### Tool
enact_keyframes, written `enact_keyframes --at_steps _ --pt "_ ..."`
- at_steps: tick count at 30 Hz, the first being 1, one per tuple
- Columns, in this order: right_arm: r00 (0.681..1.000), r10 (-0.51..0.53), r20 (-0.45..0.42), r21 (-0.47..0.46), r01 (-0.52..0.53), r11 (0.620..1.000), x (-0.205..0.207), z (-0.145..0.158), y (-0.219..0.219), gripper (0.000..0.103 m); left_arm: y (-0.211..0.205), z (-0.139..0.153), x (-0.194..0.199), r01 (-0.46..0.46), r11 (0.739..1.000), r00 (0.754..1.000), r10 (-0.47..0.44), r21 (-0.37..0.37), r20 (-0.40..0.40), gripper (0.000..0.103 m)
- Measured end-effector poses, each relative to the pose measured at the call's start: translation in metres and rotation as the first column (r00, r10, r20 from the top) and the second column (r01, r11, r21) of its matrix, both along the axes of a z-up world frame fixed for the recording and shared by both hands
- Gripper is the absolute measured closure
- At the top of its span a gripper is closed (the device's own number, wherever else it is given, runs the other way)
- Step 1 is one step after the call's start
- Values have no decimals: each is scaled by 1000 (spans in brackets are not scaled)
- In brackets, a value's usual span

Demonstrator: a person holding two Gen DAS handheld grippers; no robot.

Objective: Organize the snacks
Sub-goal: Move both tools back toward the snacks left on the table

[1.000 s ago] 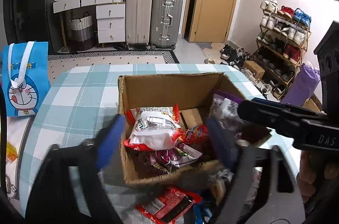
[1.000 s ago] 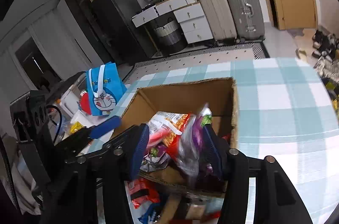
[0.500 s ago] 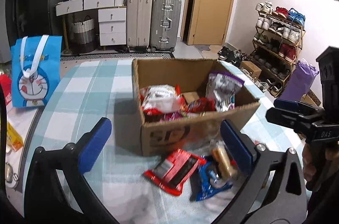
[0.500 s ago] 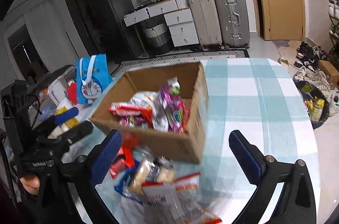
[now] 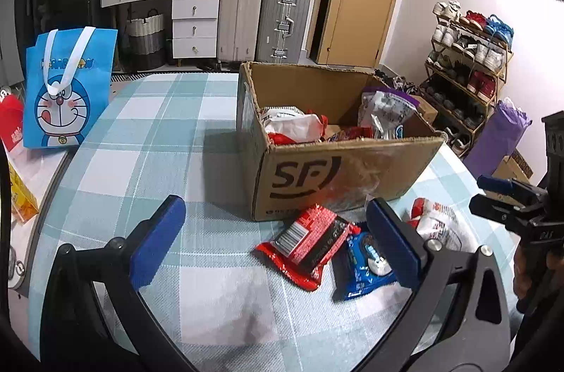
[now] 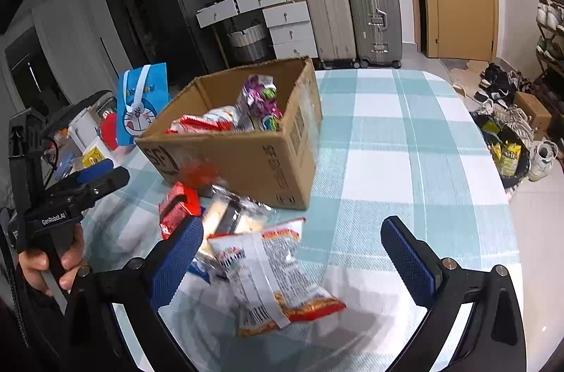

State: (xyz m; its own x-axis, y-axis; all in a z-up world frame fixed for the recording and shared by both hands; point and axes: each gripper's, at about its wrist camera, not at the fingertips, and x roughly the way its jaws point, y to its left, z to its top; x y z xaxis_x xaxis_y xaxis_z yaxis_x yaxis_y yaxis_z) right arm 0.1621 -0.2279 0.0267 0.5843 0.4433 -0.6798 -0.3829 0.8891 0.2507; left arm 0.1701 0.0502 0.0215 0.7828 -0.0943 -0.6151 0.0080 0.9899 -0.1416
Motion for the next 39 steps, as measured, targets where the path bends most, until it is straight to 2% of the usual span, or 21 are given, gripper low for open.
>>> enact_keyframes --at_steps 11,24,34,39 --pt "999 42 -19 -57 -43 997 -5 -4 4 1 -9 -9 7 32 999 998 -30 40 -47 1" --pt "991 86 -106 -109 -98 989 -1 -31 15 1 -16 -32 15 40 997 996 -35 64 -87 1" --pt "981 102 -162 -170 -130 977 1 -53 27 1 -19 -44 21 62 997 991 -55 48 -120 1" --pt "983 100 -153 -179 -127 976 2 -53 27 1 -19 -46 23 72 997 989 -68 20 -127 1"
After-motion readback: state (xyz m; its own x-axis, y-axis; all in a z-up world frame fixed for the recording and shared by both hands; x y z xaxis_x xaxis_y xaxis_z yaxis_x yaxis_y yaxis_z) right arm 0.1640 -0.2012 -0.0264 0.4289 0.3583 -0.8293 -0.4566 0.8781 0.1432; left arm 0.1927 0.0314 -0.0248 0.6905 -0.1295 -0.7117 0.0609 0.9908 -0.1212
